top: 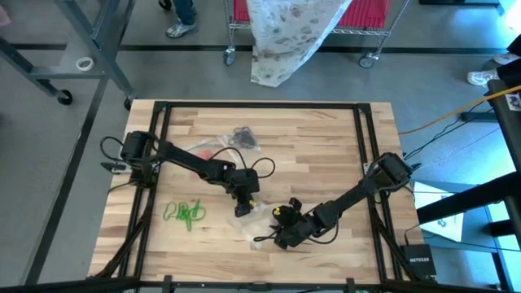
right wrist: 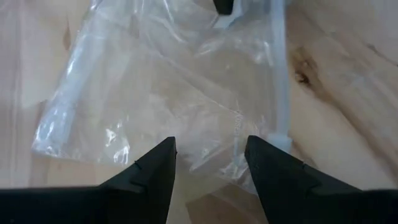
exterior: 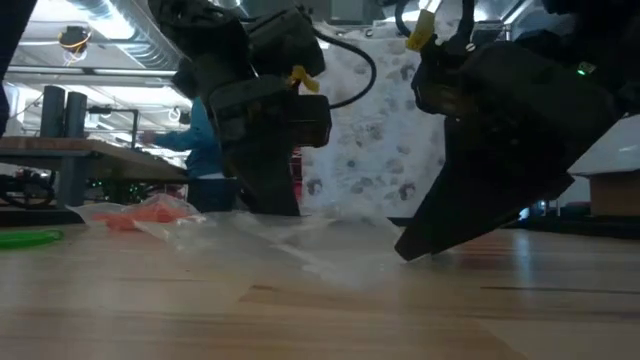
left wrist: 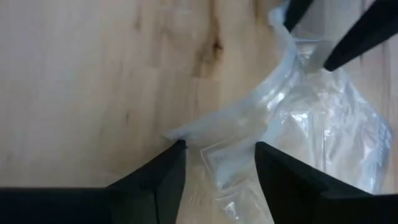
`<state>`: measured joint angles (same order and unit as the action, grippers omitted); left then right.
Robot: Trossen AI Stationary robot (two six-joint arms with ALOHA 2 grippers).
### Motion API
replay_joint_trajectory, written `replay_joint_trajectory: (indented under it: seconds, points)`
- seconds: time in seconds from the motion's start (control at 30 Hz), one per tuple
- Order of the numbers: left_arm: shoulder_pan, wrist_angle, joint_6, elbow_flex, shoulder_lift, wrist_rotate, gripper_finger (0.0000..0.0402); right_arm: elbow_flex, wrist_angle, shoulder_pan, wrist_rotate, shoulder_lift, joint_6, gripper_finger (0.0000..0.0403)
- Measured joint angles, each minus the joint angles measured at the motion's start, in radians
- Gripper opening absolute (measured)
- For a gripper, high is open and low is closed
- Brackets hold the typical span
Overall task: Sort rubber bands
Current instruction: Open the transparent zip bag
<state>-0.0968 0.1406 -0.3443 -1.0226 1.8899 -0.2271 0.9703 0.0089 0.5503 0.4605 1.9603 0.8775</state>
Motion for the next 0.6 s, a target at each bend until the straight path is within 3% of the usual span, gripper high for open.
replay_joint_trajectory:
  seconds: [0.13,0.3,0.43,0.6]
  points:
    - [-0.015,-0.025,0.031,0.002,0.002,0.033,0.0139,0.000,0.000,0.000,0.011,0.002,-0.018,0.0193]
    - [-0.027,-0.021,0.061,0.002,0.001,0.047,0.0020,-0.001,0.001,-0.001,0.013,0.003,-0.020,0.0193]
    - [-0.042,0.067,0.060,-0.001,-0.057,0.135,0.0005,0.014,-0.026,-0.001,0.018,0.000,-0.062,0.0193]
    - [-0.094,0.207,0.073,-0.011,-0.237,0.300,0.0001,0.085,-0.167,0.011,-0.002,-0.085,-0.126,0.0193]
